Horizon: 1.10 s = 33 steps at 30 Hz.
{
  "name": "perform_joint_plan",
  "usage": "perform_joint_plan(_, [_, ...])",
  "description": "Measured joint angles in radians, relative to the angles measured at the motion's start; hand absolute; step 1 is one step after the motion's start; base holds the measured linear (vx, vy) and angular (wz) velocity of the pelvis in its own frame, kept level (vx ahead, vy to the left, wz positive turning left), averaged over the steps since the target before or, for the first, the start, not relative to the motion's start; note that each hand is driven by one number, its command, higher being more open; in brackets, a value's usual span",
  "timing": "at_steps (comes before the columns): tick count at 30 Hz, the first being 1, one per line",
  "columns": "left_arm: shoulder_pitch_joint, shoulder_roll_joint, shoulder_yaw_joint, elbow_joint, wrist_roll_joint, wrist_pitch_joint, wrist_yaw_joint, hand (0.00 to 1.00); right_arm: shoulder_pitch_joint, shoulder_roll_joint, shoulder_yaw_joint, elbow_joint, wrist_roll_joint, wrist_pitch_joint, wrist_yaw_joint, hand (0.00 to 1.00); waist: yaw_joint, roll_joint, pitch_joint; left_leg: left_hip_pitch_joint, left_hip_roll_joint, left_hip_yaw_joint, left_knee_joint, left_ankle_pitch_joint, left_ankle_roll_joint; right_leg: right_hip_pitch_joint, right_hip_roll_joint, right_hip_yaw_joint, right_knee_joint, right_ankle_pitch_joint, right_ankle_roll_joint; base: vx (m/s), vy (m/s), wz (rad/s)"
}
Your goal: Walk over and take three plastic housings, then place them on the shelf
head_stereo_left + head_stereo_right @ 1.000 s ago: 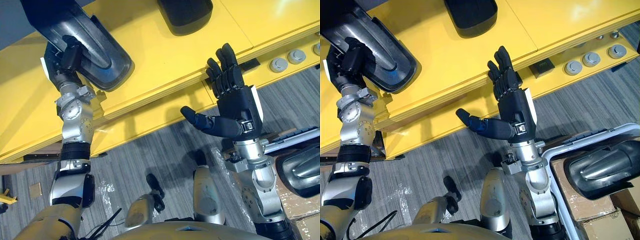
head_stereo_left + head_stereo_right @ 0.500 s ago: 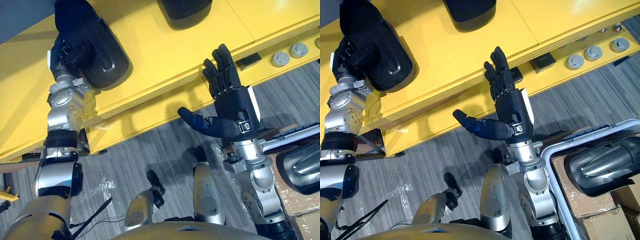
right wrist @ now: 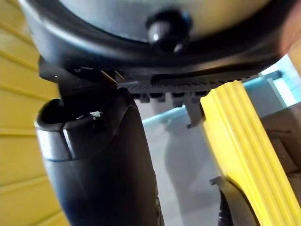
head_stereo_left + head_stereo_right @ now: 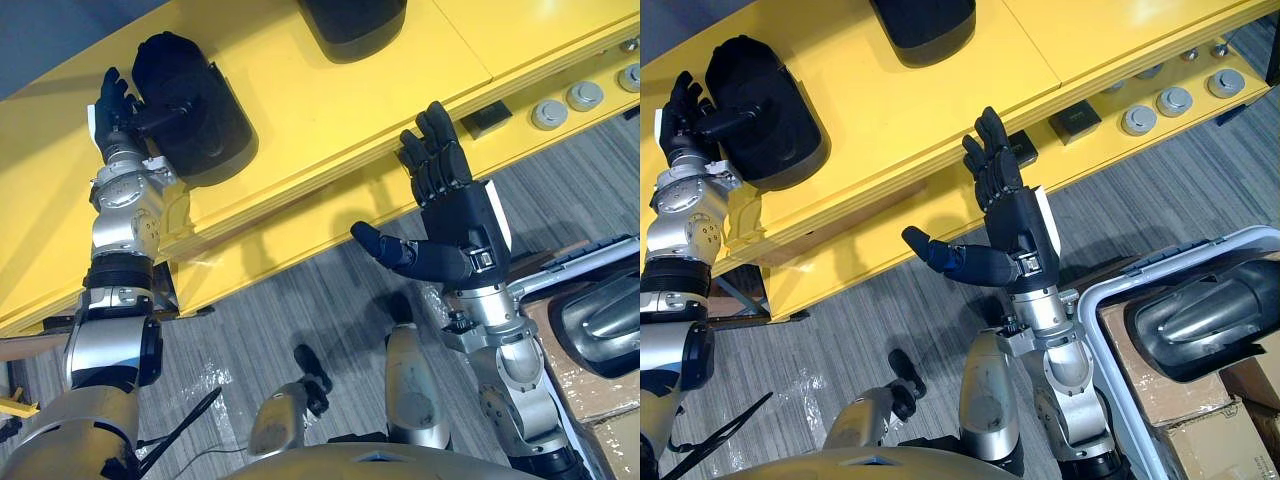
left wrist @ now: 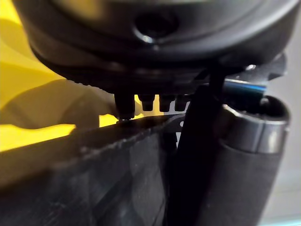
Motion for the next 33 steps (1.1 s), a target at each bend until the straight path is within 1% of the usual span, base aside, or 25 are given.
perform_joint_plan(3, [-0.007,0.000,-0.011,0.021,-0.001,-0.001,0.013,1.00,0.001,0.000,0.006,0.000,0.001,0.006,0.006,1.00,-0.002,-0.001,-0.001,0.014,-0.002,0.004,-0.001,-0.004,0.002,0.016,-0.001,0.002,-0.008,0.002,0.002,0.02,0.004,-0.04])
perform_joint_plan(6, [-0.008,0.001,-0.026,0.022,-0.001,0.000,0.036,1.00,0.000,0.000,0.015,0.000,0.001,0.007,0.027,1.00,-0.012,-0.003,-0.002,0.031,-0.004,0.005,-0.003,-0.006,0.003,0.041,-0.002,0.001,-0.025,0.007,0.006,0.02,0.007,-0.01])
perform_joint_plan(9, [-0.032,0.001,-0.026,0.030,0.001,0.008,0.080,1.00,0.002,0.000,0.019,0.000,0.001,0.007,0.050,1.00,-0.020,-0.003,-0.003,0.049,-0.006,0.001,-0.008,-0.006,0.004,0.067,-0.002,-0.004,-0.042,0.012,0.008,0.02,0.006,-0.01])
perform_joint_plan(11, [-0.078,0.012,-0.033,0.079,0.055,0.026,0.118,1.00,0.001,-0.004,0.022,0.002,0.000,0.007,0.063,1.00,-0.022,-0.004,-0.005,0.062,-0.005,-0.018,-0.007,-0.006,0.004,0.101,-0.001,-0.018,-0.073,0.020,0.008,0.02,0.002,0.07])
perform_joint_plan(13, [-0.084,0.022,-0.034,0.107,0.087,0.031,0.129,1.00,0.000,-0.008,0.027,0.017,0.001,0.007,0.073,1.00,-0.023,-0.004,-0.018,0.066,-0.004,-0.030,-0.007,-0.006,0.004,0.122,0.000,-0.032,-0.096,0.026,0.007,0.02,0.004,0.13])
perform_joint_plan(14, [-0.084,0.024,-0.034,0.128,0.110,0.038,0.133,1.00,0.000,-0.009,0.028,0.041,0.002,0.010,0.080,1.00,-0.021,-0.005,-0.038,0.064,-0.003,-0.037,-0.010,-0.006,0.004,0.130,0.000,-0.038,-0.107,0.029,0.007,0.03,0.001,0.16])
perform_joint_plan(17, [-0.075,0.035,-0.034,0.170,0.111,0.039,0.133,1.00,0.001,-0.009,0.039,0.089,0.002,0.024,0.089,1.00,-0.011,-0.008,-0.061,0.082,-0.003,-0.049,-0.021,-0.006,0.004,0.165,-0.001,-0.056,-0.138,0.036,0.008,0.05,0.004,0.12])
perform_joint_plan(20, [-0.064,0.045,-0.034,0.176,0.110,0.038,0.128,1.00,0.002,-0.010,0.055,0.112,0.000,0.027,0.111,1.00,0.007,-0.009,-0.081,0.084,-0.003,-0.065,-0.021,-0.006,0.004,0.193,-0.002,-0.070,-0.175,0.050,0.007,0.03,0.009,0.13])
perform_joint_plan(21, [-0.061,0.047,-0.034,0.176,0.110,0.031,0.123,1.00,0.000,-0.010,0.062,0.112,-0.003,0.027,0.120,1.00,0.012,-0.010,-0.088,0.084,-0.003,-0.075,-0.022,-0.006,0.004,0.207,-0.003,-0.084,-0.192,0.056,0.007,0.02,-0.001,0.22])
perform_joint_plan(23, [-0.034,0.051,-0.034,0.176,0.110,-0.003,0.105,1.00,-0.005,-0.011,0.080,0.114,-0.008,0.026,0.133,1.00,0.019,-0.012,-0.108,0.086,-0.002,-0.090,-0.022,-0.006,0.004,0.228,-0.004,-0.098,-0.213,0.061,0.007,0.02,0.004,0.18])
perform_joint_plan(24, [-0.018,0.051,-0.034,0.176,0.110,-0.009,0.098,1.00,-0.007,-0.017,0.090,0.121,-0.009,0.024,0.137,1.00,0.029,-0.016,-0.123,0.089,-0.002,-0.093,-0.022,-0.006,0.004,0.238,-0.004,-0.103,-0.225,0.065,0.007,0.02,0.004,0.08])
perform_joint_plan(25, [-0.011,0.051,-0.034,0.176,0.110,-0.012,0.096,1.00,-0.010,-0.018,0.094,0.128,-0.011,0.024,0.141,1.00,0.030,-0.017,-0.129,0.090,-0.002,-0.097,-0.022,-0.006,0.004,0.246,-0.004,-0.108,-0.232,0.066,0.007,0.03,0.001,0.13])
perform_joint_plan(27, [0.015,0.051,-0.034,0.176,0.110,-0.043,0.093,1.00,-0.030,-0.020,0.103,0.161,-0.026,0.023,0.161,1.00,0.035,-0.028,-0.146,0.099,-0.003,-0.112,-0.022,-0.006,0.004,0.269,-0.005,-0.122,-0.245,0.068,0.008,0.02,0.000,0.18])
perform_joint_plan(29, [0.039,0.051,-0.033,0.161,0.107,-0.102,0.091,1.00,-0.056,-0.032,0.125,0.190,-0.024,0.023,0.193,1.00,0.047,-0.043,-0.159,0.099,-0.003,-0.135,-0.021,-0.006,0.004,0.290,-0.007,-0.143,-0.255,0.069,0.006,-0.01,-0.002,0.22])
perform_joint_plan(30, [0.055,0.051,-0.032,0.136,0.104,-0.119,0.091,1.00,-0.061,-0.037,0.133,0.193,-0.024,0.023,0.201,1.00,0.053,-0.046,-0.161,0.100,-0.002,-0.139,-0.020,-0.006,0.004,0.295,-0.007,-0.147,-0.262,0.071,0.006,-0.02,-0.005,0.16])
perform_joint_plan(31, [0.099,0.051,-0.027,0.059,0.097,-0.152,0.088,1.00,-0.070,-0.045,0.142,0.198,-0.028,0.023,0.214,1.00,0.066,-0.049,-0.163,0.099,-0.003,-0.144,-0.021,-0.006,0.004,0.298,-0.007,-0.156,-0.264,0.074,0.006,-0.03,-0.010,0.15])
perform_joint_plan(32, [0.163,0.050,-0.018,-0.060,0.065,-0.186,0.080,1.00,-0.077,-0.046,0.156,0.198,-0.042,0.024,0.218,1.00,0.079,-0.050,-0.164,0.098,-0.003,-0.154,-0.022,-0.006,0.004,0.301,-0.007,-0.165,-0.264,0.074,0.006,-0.02,-0.010,0.14])
perform_joint_plan(33, [0.194,0.047,-0.013,-0.120,0.054,-0.205,0.071,1.00,-0.078,-0.045,0.165,0.200,-0.042,0.024,0.220,1.00,0.088,-0.050,-0.164,0.097,-0.004,-0.157,-0.022,-0.006,0.004,0.303,-0.007,-0.168,-0.264,0.074,0.006,-0.02,-0.009,0.19])
